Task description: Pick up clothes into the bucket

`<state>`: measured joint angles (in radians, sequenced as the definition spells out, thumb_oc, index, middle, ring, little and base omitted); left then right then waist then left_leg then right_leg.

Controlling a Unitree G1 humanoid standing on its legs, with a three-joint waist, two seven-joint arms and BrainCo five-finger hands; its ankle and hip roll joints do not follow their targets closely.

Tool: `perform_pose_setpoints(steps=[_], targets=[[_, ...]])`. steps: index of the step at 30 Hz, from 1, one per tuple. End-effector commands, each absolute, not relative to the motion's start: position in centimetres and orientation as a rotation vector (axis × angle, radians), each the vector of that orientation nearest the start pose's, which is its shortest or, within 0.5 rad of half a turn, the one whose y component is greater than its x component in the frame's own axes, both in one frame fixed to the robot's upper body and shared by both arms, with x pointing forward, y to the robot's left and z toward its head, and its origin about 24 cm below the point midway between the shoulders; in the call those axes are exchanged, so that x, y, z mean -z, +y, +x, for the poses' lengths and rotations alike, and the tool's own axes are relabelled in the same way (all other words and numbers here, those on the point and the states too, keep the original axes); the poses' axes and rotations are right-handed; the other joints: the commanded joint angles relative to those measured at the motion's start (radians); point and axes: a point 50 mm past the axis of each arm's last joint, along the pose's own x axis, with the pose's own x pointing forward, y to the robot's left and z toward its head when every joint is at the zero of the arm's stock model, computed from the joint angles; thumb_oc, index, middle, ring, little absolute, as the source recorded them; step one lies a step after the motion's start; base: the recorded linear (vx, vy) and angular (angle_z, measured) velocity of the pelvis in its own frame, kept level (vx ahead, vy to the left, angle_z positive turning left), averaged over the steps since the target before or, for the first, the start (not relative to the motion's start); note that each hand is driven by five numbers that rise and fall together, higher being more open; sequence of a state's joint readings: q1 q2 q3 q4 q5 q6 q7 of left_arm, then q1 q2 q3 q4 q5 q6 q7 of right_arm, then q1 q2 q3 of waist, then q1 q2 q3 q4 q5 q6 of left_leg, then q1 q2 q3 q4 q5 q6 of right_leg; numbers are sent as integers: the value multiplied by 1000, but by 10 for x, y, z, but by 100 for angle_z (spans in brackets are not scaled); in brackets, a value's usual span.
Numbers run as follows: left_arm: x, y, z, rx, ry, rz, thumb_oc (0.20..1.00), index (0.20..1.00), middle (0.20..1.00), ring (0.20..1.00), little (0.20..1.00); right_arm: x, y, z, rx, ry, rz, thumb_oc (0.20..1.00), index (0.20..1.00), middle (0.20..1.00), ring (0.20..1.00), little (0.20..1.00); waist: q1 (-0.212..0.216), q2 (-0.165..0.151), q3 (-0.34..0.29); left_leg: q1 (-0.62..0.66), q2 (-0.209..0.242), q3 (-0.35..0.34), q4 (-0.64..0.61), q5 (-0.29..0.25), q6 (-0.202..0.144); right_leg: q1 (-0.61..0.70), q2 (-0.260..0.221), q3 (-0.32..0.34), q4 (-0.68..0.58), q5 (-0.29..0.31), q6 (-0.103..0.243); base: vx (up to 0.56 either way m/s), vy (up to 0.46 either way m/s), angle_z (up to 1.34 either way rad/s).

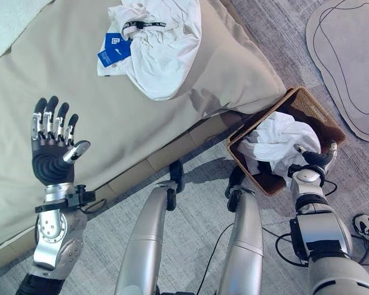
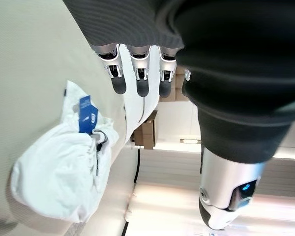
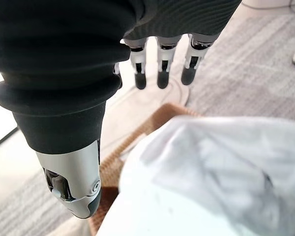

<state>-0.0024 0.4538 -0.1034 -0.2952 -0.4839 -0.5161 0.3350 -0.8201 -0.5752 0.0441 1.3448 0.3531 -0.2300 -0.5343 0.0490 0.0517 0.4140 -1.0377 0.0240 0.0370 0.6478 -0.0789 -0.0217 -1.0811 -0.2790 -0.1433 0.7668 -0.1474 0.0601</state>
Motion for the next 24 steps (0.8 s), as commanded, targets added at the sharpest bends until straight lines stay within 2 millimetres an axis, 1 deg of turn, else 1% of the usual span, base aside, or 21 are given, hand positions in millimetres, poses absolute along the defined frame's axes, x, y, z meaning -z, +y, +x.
perform_pose_setpoints(steps=[1,2,3,4,7,9,10,11,12,13,14,15,16,17,18,19,20,22,23,24], targets=[[-172,201,212,-99,-838,-234,1000,1000,1000,1000,1000,-85,-361,320,990,99,-187,1000,1000,1000,1000,1000,-17,25,-79,7,24,8,-97,44,5,50,-9,52,-181,142,79,0,0,0],[-171,201,212,-99,-836,-234,1000,1000,1000,1000,1000,-85,-361,320,990,101,-188,1000,1000,1000,1000,1000,-16,25,-84,21,24,0,-97,19,-3,61,-6,57,-176,119,88,60,-8,-1],[-171,202,214,-103,-837,-231,1000,1000,1000,1000,1000,-92,-357,323,976,40,-149,1000,1000,1000,1000,1000,-22,21,-82,46,24,-2,-139,34,-6,83,-4,55,-220,137,94,-12,2,-3],[-172,202,214,-102,-839,-231,1000,1000,1000,1000,1000,-94,-357,324,975,20,-137,1000,1000,1000,1000,1000,-25,19,-76,44,23,7,-158,68,1,83,-6,48,-244,169,87,-82,13,-5],[-172,203,219,-117,-839,-215,1000,1000,1000,1000,1000,-100,-345,330,934,-62,-71,1000,1000,1000,1000,1000,-33,14,-70,62,22,10,-185,78,1,100,0,47,-282,186,92,-29,13,-7],[-172,206,225,-153,-845,-156,1000,1000,1000,1000,1000,-103,-328,332,863,-169,1,1000,1000,1000,1000,1000,-46,10,-64,66,23,12,-184,78,1,105,2,50,-286,188,93,0,0,0],[-175,207,227,-172,-864,-127,1000,1000,1000,1000,1000,-103,-318,331,810,-223,34,1000,1000,1000,1000,1000,-56,6,-62,67,23,13,-180,76,1,105,3,51,-287,188,93,0,0,0],[-175,207,227,-172,-862,-125,1000,1000,1000,1000,1000,-102,-317,330,811,-221,35,1000,1000,1000,1000,1000,-55,5,-63,67,23,12,-180,76,1,106,3,51,-286,187,93,0,0,0],[-178,212,234,-220,-880,-67,1000,1000,1000,1000,1000,-99,-306,324,740,-285,96,1000,1000,1000,1000,1000,-70,-1,-62,63,23,11,-167,70,0,104,2,53,-278,185,92,15,23,-3],[-182,216,239,-261,-898,-7,1000,1000,1000,1000,1000,-97,-298,320,693,-307,108,1000,1000,1000,1000,1000,-79,-4,-63,59,24,12,-158,66,-1,102,2,54,-273,183,91,96,26,-2],[-185,216,243,-284,-913,24,1000,1000,1000,1000,1000,-93,-294,316,672,-313,114,1000,1000,1000,1000,1000,-84,-7,-69,66,25,5,-145,33,-8,105,5,63,-258,154,100,13,28,-5],[-191,218,248,-313,-931,65,1000,1000,1000,1000,1000,-91,-289,315,645,-316,109,1000,1000,1000,1000,1000,-94,-9,-64,51,25,14,-140,56,-2,95,2,61,-264,179,91,10,28,-9],[-196,220,252,-343,-946,116,1000,1000,1000,1000,1000,-89,-282,313,617,-317,100,1000,1000,1000,1000,1000,-100,-12,-65,45,28,14,-134,54,-2,90,1,63,-262,181,92,3,18,-10],[-196,220,253,-344,-945,118,1000,1000,1000,1000,1000,-89,-282,313,617,-316,100,1000,1000,1000,1000,1000,-98,-12,-71,55,28,8,-132,28,-9,97,3,68,-255,156,101,77,33,-7],[-202,227,266,-416,-938,296,1000,1000,1000,1000,1000,-81,-268,313,549,-294,78,1000,1000,1000,1000,1000,-111,-17,-72,46,34,13,-118,20,-11,90,4,72,-253,159,103,72,42,-5],[-204,231,279,-450,-911,396,1000,1000,1000,1000,1000,-80,-261,313,510,-287,64,1000,1000,1000,1000,1000,-121,-24,-71,37,37,16,-109,18,-10,82,4,77,-253,162,104,-4,65,-7],[-210,231,284,-458,-923,432,1000,1000,1000,1000,1000,-79,-257,313,488,-287,61,1000,1000,1000,1000,1000,-131,-26,-71,32,41,19,-104,17,-11,77,4,80,-252,164,105,-14,54,-20],[-220,236,304,-479,-898,617,1000,1000,1000,1000,1000,-77,-246,313,433,-284,66,1000,1000,1000,1000,1000,-146,-35,-73,16,45,23,-97,18,-10,57,6,90,-251,173,109,-43,61,-26],[-226,236,309,-487,-905,659,1000,1000,1000,1000,1000,-79,-242,313,405,-296,70,1000,1000,1000,1000,1000,-155,-39,-68,0,45,32,-95,44,-3,44,3,89,-260,199,102,-73,51,-15],[-232,239,316,-498,-897,751,1000,1000,1000,1000,1000,-80,-237,312,373,-304,65,1000,1000,1000,1000,1000,-165,-43,-69,-7,47,34,-86,41,-3,40,4,92,-261,202,103,-4,21,-10]])
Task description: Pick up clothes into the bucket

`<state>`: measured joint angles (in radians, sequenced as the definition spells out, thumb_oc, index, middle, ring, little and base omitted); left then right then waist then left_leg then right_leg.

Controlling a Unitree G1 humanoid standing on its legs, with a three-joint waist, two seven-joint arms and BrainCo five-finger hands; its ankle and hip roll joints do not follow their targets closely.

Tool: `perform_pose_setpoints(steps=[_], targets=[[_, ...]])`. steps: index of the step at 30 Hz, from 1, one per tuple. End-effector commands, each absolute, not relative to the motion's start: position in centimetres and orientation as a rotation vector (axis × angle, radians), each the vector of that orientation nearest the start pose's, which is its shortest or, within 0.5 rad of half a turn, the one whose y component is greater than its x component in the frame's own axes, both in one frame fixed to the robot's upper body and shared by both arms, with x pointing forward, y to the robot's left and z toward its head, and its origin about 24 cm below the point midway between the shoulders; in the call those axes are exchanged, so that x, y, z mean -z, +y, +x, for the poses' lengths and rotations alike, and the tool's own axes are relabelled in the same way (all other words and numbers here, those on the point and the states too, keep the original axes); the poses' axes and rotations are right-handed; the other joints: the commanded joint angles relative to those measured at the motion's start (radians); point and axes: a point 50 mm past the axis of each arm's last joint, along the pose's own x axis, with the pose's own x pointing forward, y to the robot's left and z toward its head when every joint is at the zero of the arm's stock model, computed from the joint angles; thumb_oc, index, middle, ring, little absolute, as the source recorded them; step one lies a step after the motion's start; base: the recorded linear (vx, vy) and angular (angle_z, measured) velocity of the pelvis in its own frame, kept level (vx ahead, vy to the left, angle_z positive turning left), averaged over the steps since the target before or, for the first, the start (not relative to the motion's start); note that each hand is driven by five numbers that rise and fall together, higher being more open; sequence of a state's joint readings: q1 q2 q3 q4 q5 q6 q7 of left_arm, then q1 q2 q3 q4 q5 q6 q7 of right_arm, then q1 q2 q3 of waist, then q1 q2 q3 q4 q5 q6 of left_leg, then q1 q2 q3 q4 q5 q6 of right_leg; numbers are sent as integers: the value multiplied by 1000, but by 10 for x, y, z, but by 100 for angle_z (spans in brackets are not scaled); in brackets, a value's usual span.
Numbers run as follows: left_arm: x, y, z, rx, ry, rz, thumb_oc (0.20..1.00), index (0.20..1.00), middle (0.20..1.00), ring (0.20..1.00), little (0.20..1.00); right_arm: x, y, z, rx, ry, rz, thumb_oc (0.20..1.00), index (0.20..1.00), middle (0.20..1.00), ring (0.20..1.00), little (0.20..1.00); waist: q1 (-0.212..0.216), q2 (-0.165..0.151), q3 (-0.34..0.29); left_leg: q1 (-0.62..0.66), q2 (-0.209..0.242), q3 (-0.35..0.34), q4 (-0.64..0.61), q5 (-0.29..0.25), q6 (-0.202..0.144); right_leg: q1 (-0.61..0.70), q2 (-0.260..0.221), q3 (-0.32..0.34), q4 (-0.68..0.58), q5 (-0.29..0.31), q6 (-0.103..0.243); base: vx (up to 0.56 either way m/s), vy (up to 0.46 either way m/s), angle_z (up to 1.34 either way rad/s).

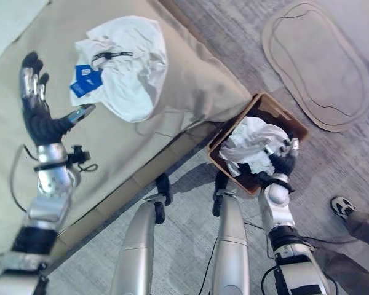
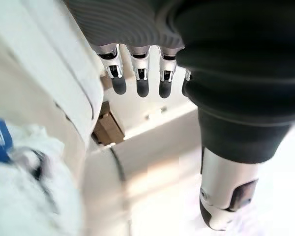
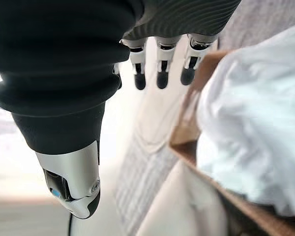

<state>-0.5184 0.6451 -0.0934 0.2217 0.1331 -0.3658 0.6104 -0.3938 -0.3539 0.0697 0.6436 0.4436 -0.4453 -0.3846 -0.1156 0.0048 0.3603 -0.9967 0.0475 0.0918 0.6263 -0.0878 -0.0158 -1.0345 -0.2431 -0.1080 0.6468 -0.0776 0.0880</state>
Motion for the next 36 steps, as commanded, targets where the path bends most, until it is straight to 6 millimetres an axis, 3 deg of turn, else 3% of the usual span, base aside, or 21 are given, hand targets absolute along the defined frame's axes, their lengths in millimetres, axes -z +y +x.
perform_pose_setpoints(steps=[1,4,6,7,8,9,11,16,18,23,29,30,31,36], targets=[[-232,239,316,-497,-897,752,1000,1000,1000,1000,1000,-80,-237,312,374,-303,66,1000,1000,1000,1000,1000,4,5,-21,-38,25,-27,-62,23,-17,0,-29,61,-133,107,83,67,16,-18],[-257,245,335,-545,-893,1062,1000,1000,1000,1000,1000,-87,-223,304,252,-356,53,1000,1000,1000,1000,1000,-31,-7,-17,-83,31,-22,-34,44,-11,-36,-28,69,-133,137,80,-54,42,-19],[-264,251,345,-565,-853,1236,1000,1000,1000,1000,1000,-91,-216,298,169,-380,4,1000,1000,1000,1000,1000,-46,-15,-14,-105,34,-22,-12,38,-12,-50,-22,77,-131,141,83,19,22,-3],[-268,251,349,-575,-852,1285,1000,1000,1000,1000,1000,-95,-214,295,141,-398,-9,1000,1000,1000,1000,1000,-47,-18,-18,-102,39,-30,-1,6,-19,-48,-15,82,-122,116,93,-18,19,-4],[-271,257,352,-587,-817,1347,1000,1000,1000,1000,1000,-96,-213,292,107,-407,-18,1000,1000,1000,1000,1000,-58,-24,-10,-125,39,-23,12,28,-9,-64,-13,84,-127,143,85,60,24,-9],[-275,259,353,-595,-808,1377,1000,1000,1000,1000,1000,-98,-212,287,78,-418,-14,1000,1000,1000,1000,1000,-59,-26,-12,-127,45,-30,39,-12,-16,-68,-2,91,-106,114,94,-6,30,-9],[-275,274,356,-628,-731,1447,1000,1000,1000,1000,1000,-98,-213,278,45,-423,-11,1000,1000,1000,1000,1000,-65,-33,-8,-156,52,-27,86,-28,-13,-93,13,101,-86,109,92,37,33,-14],[-281,301,357,-655,-600,1565,1000,1000,1000,1000,1000,-98,-218,263,21,-430,21,1000,1000,1000,1000,1000,-89,-45,-5,-218,65,-12,162,-58,-12,-152,36,128,-59,110,92,14,46,-16],[-282,301,357,-654,-602,1565,1000,1000,1000,1000,1000,-98,-218,263,22,-430,22,1000,1000,1000,1000,1000,-87,-45,-6,-220,65,-11,163,-59,-12,-155,36,128,-58,110,92,8,39,-13],[-276,325,364,-689,-385,1687,1000,1000,1000,1000,1000,-98,-214,256,-6,-437,42,1000,1000,1000,1000,1000,-109,-54,-9,-255,84,11,214,-84,-9,-192,54,150,-55,120,103,16,66,-16],[-265,328,369,-644,-278,1701,1000,1000,1000,1000,1000,-98,-214,255,-7,-438,52,1000,1000,1000,1000,1000,-113,-55,-16,-258,95,26,227,-97,-5,-200,54,161,-65,126,111,18,46,-12],[-264,329,370,-629,-267,1715,777,777,777,777,777,-98,-215,255,-5,-437,50,1000,1000,1000,1000,1000,-113,-54,-17,-259,94,26,226,-97,-5,-201,52,161,-66,126,111,22,7,-5],[-262,326,371,-607,-275,1710,200,200,200,200,200,-100,-215,254,-9,-445,56,1000,1000,1000,1000,1000,-112,-52,-19,-261,91,25,224,-97,-4,-203,50,160,-68,125,110,0,0,0],[-253,325,368,-577,-285,1708,200,200,200,200,200,-98,-217,253,3,-438,55,1000,1000,1000,1000,1000,-109,-44,-27,-260,85,20,213,-94,-4,-203,42,153,-68,123,107,0,0,0]])
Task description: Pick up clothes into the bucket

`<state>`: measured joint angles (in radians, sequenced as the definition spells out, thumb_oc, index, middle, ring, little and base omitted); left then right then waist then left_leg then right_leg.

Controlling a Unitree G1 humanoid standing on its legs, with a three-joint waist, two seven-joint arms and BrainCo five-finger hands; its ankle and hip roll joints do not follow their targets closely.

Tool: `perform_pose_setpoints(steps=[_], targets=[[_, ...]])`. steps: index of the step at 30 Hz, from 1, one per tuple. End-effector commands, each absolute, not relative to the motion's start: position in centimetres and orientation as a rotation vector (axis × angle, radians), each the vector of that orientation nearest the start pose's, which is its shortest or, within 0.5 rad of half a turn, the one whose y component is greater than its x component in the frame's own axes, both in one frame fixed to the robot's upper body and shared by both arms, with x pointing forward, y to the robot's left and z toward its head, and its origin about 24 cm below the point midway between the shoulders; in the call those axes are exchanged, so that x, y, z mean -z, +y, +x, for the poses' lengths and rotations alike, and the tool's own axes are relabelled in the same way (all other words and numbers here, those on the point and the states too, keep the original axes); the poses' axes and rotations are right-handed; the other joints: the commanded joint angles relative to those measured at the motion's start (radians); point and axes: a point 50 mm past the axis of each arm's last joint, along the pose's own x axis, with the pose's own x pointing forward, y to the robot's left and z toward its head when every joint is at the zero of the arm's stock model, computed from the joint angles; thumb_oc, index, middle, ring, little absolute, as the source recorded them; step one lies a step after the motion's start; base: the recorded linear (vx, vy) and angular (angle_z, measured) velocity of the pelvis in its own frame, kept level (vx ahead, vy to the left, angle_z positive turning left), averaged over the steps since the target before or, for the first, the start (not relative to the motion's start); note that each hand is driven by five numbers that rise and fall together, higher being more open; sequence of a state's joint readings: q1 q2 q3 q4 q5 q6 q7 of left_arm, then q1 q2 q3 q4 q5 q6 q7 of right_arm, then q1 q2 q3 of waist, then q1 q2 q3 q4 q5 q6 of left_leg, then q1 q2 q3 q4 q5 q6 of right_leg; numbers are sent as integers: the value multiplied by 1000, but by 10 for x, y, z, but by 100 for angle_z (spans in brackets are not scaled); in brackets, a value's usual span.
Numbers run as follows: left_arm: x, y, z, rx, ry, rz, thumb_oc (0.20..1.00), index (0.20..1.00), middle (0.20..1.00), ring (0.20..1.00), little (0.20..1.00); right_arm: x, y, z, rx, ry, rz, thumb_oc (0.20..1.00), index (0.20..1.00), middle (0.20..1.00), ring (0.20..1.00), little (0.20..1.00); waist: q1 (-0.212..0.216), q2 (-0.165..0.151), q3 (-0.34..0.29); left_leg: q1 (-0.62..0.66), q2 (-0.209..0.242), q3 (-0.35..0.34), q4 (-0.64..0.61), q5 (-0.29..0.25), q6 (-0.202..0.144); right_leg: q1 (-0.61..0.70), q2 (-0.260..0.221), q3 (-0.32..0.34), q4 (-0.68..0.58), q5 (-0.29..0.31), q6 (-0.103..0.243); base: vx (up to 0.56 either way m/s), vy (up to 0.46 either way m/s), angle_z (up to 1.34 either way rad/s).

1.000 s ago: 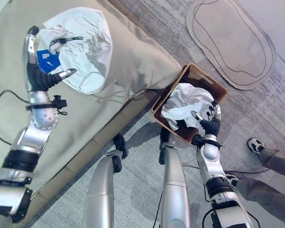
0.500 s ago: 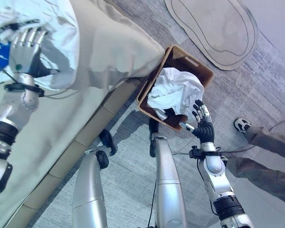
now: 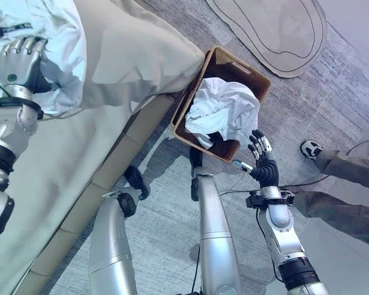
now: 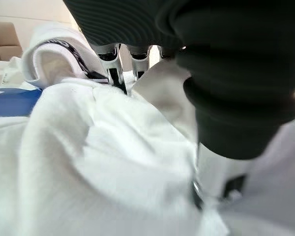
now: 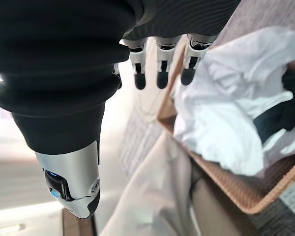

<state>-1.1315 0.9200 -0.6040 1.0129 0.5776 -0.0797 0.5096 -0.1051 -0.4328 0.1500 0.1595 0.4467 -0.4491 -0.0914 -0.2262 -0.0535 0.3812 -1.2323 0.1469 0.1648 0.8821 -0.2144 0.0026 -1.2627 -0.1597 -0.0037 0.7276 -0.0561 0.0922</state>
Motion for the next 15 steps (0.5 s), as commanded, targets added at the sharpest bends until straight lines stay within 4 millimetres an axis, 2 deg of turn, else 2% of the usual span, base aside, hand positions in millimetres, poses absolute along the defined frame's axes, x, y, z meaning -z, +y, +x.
perform_pose_setpoints(steps=[1,7,11,13,15], targets=[[-251,324,368,-571,-294,1701,200,200,200,200,200,-97,-218,252,8,-436,54,1000,1000,1000,1000,1000,4,16,-50,-22,-15,-56,-47,34,-23,26,-44,47,-148,100,103,0,0,0],[-233,319,364,-538,-327,1632,200,200,200,200,200,-92,-219,255,22,-416,47,1000,1000,1000,1000,1000,15,20,-67,4,-23,-65,-73,43,-24,53,-57,29,-151,90,94,3,-8,3],[-222,307,359,-501,-405,1574,200,200,200,200,200,-90,-221,258,37,-403,34,1000,1000,1000,1000,1000,28,25,-77,50,-31,-77,-114,50,-24,92,-65,16,-164,84,92,12,-7,10],[-209,289,349,-441,-515,1504,200,200,200,200,200,-89,-225,260,69,-397,15,1000,1000,1000,1000,1000,48,26,-83,102,-34,-83,-158,58,-26,140,-80,4,-181,79,92,19,-17,9],[-204,285,343,-427,-536,1469,200,200,200,200,200,-90,-225,262,75,-398,5,1000,1000,1000,1000,1000,52,29,-82,126,-38,-84,-176,61,-25,161,-84,0,-188,79,93,17,-14,12]])
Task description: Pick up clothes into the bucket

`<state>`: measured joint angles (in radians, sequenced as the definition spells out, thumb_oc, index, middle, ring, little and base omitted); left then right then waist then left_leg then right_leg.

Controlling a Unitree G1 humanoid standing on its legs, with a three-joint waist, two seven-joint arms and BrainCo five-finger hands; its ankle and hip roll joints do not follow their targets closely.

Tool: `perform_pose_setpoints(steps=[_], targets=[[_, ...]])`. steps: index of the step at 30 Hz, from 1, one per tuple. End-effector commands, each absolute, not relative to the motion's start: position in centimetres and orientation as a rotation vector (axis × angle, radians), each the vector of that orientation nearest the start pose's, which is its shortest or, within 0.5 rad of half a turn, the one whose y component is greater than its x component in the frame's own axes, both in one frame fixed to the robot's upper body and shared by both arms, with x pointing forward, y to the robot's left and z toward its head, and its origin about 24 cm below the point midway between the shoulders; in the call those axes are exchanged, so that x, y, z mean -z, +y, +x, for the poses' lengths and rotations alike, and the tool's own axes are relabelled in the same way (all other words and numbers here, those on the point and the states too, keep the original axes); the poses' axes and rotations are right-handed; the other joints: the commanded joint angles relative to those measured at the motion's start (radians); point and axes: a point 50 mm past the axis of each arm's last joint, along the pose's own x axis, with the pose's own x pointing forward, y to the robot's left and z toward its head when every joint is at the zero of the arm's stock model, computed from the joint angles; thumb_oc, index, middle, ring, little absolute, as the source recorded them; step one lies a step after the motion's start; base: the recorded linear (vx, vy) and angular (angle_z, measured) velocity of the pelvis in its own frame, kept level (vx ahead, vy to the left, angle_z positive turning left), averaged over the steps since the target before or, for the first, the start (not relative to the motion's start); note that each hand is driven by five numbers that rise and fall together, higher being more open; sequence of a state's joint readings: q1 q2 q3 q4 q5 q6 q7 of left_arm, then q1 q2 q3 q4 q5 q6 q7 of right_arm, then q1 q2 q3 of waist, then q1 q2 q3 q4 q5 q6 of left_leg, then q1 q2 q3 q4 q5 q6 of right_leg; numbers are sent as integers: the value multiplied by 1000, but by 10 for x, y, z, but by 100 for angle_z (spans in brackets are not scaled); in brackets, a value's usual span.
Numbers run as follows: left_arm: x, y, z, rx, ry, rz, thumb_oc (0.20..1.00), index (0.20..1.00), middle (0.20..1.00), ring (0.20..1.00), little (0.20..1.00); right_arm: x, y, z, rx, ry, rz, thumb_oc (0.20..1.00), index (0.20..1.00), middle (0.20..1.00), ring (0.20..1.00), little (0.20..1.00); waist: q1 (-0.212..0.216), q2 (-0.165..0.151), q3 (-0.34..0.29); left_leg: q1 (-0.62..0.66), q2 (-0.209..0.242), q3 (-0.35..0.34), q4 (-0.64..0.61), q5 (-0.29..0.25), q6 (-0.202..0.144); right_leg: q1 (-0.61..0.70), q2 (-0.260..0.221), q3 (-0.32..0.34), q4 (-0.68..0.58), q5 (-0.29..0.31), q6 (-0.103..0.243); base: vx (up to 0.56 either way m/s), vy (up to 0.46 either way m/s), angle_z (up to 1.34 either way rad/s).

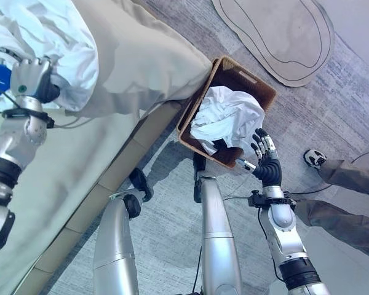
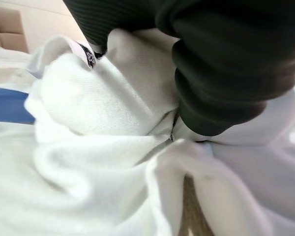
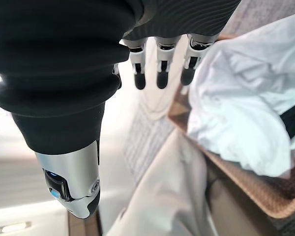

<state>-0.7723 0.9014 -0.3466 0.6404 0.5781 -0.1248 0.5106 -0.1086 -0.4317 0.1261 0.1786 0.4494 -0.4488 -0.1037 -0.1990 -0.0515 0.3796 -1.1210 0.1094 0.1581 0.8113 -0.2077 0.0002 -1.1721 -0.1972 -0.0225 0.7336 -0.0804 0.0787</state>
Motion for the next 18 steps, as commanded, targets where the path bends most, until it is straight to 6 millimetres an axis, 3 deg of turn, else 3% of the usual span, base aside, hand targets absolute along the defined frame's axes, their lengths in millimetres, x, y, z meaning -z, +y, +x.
perform_pose_setpoints(steps=[1,5,8,12,14,16,18], targets=[[-201,279,340,-414,-569,1433,200,200,200,200,200,-90,-225,263,81,-398,2,1000,1000,1000,1000,1000,34,28,-84,33,-4,-79,-123,59,-24,87,-53,14,-202,103,108,17,-20,8],[-183,255,318,-332,-663,1297,200,200,200,200,200,-91,-223,273,98,-387,-101,1000,1000,1000,1000,1000,59,30,-78,166,-29,-77,-249,121,-21,220,-74,-19,-286,140,103,-40,-36,21],[-178,246,309,-292,-699,1254,200,200,200,200,200,-94,-220,278,95,-392,-139,1000,1000,1000,1000,1000,74,30,-75,243,-42,-90,-299,133,-23,299,-81,-37,-320,142,103,31,-59,29],[-171,213,288,-120,-785,1099,200,200,200,200,200,-95,-212,289,66,-375,-291,1000,1000,1000,1000,1000,114,31,-83,396,-60,-120,-393,157,-28,469,-89,-79,-396,144,102,55,-73,27],[-171,209,284,-91,-792,1073,200,200,200,200,200,-94,-208,291,52,-374,-326,1000,1000,1000,1000,1000,117,33,-81,431,-61,-124,-415,161,-28,508,-88,-85,-418,147,101,31,-58,8],[-174,190,272,18,-852,967,200,200,200,200,200,-104,-197,299,5,-419,-548,1000,1000,1000,1000,1000,135,32,-95,506,-56,-133,-461,175,-35,594,-82,-105,-458,146,102,51,-100,15],[-180,177,262,85,-905,881,200,200,200,200,200,-109,-187,302,-45,-459,-636,1000,1000,1000,1000,1000,142,30,-106,552,-50,-136,-480,177,-35,646,-79,-115,-483,148,102,80,-76,13]])
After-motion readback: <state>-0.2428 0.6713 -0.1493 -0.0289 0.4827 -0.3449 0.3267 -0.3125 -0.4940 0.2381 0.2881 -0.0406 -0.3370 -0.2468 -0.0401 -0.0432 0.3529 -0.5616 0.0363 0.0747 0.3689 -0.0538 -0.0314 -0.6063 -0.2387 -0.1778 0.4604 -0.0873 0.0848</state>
